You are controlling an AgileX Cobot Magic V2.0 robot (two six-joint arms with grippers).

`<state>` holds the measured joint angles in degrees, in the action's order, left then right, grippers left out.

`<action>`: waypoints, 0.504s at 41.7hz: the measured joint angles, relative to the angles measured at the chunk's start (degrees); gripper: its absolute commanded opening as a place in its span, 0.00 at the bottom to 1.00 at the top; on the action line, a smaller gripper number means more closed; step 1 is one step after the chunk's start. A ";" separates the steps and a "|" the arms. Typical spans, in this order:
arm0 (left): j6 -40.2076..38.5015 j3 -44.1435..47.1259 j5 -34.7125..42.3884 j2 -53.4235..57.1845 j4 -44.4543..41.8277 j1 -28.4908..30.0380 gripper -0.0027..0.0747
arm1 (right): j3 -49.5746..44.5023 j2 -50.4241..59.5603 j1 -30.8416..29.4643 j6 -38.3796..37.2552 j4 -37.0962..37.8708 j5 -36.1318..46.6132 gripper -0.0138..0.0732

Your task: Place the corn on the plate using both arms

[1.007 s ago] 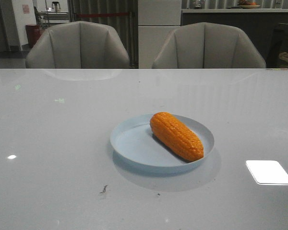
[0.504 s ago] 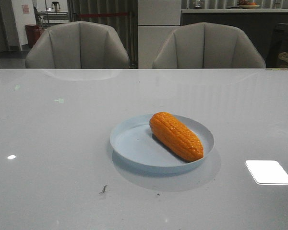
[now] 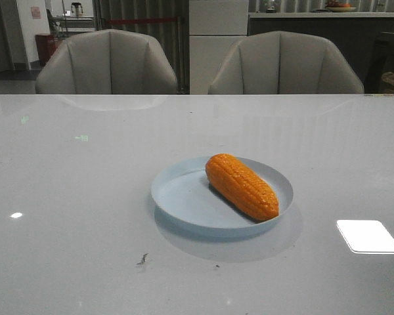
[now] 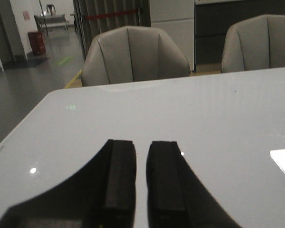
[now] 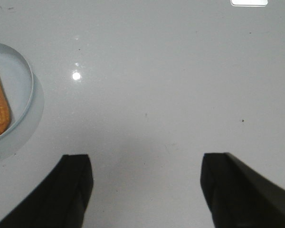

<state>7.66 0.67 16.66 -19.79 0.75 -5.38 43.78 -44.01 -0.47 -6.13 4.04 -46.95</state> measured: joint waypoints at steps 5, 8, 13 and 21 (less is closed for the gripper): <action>0.00 -0.09 -5.21 7.89 0.00 0.00 0.26 | 0.00 0.00 0.00 0.00 -0.11 0.00 0.83; 0.00 -0.09 -8.07 11.47 0.00 0.00 0.26 | 0.00 0.00 0.00 0.12 -0.11 0.00 0.83; 0.00 -0.09 -12.60 15.91 0.00 0.00 0.26 | 0.00 0.00 0.00 0.12 -0.11 0.00 0.83; 0.00 -0.09 -20.14 20.21 0.00 0.00 0.26 | 0.00 0.00 0.00 0.12 -0.11 0.00 0.83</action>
<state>7.66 0.58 -3.47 0.42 0.75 -5.38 43.78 -44.01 -0.47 -6.02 3.93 -46.95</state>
